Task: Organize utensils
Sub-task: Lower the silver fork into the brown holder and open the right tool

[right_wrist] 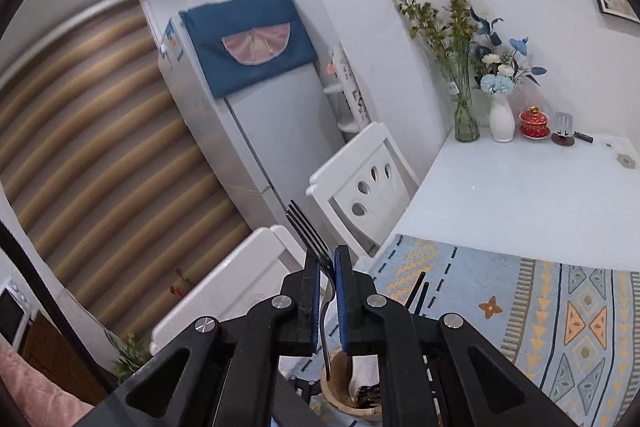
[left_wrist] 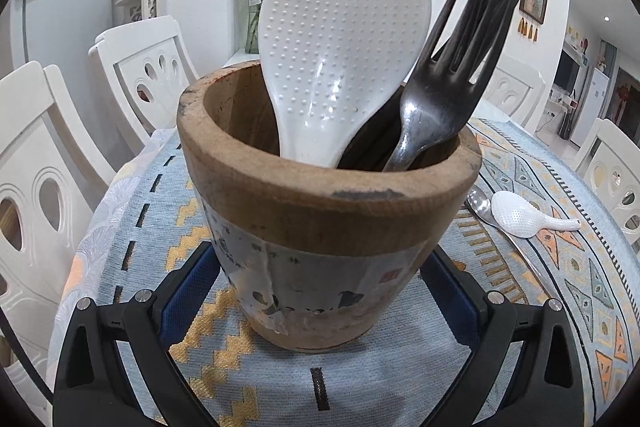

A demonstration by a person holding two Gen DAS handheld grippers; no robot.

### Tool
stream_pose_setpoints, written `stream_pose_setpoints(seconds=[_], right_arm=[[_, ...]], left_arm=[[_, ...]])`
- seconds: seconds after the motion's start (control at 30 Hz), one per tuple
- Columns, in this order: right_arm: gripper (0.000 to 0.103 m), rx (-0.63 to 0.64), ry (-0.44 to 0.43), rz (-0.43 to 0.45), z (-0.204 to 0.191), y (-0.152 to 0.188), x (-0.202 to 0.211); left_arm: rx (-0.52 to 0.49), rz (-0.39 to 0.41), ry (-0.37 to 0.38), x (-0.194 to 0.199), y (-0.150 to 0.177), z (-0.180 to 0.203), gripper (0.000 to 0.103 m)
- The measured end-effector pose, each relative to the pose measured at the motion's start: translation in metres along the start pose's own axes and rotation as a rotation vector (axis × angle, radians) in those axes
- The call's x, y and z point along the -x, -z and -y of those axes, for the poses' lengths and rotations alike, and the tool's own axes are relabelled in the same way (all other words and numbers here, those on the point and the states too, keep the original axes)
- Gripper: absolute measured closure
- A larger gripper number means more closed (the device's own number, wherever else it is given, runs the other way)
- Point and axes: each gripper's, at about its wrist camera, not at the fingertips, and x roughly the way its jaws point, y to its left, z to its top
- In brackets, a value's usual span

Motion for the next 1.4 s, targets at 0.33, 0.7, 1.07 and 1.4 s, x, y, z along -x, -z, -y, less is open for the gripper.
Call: stream_pose_setpoints(seconds=[0.33,0.7,1.07,1.4], right_arm=[[0.097,-0.021,0.022,-0.056,0.011,0.009,-0.033],[0.096,-0.009,0.018,-0.080,0.009,0.013,-0.047],[0.096,0.001,0.006,-0.069,0.003,0.014,-0.050],[0.090,-0.073,-0.034,-0.117,0.012,0.016,-0.055]], left_arm=[[-0.008,0.008,-0.016,0.001,0.000,0.000,0.003],[-0.001,0.014,-0.023,0.003,0.000,0.000,0.003],[-0.007,0.013,-0.024,0.002,0.000,0.000,0.003],[-0.005,0.008,-0.025,0.000,-0.001,0.000,0.003]])
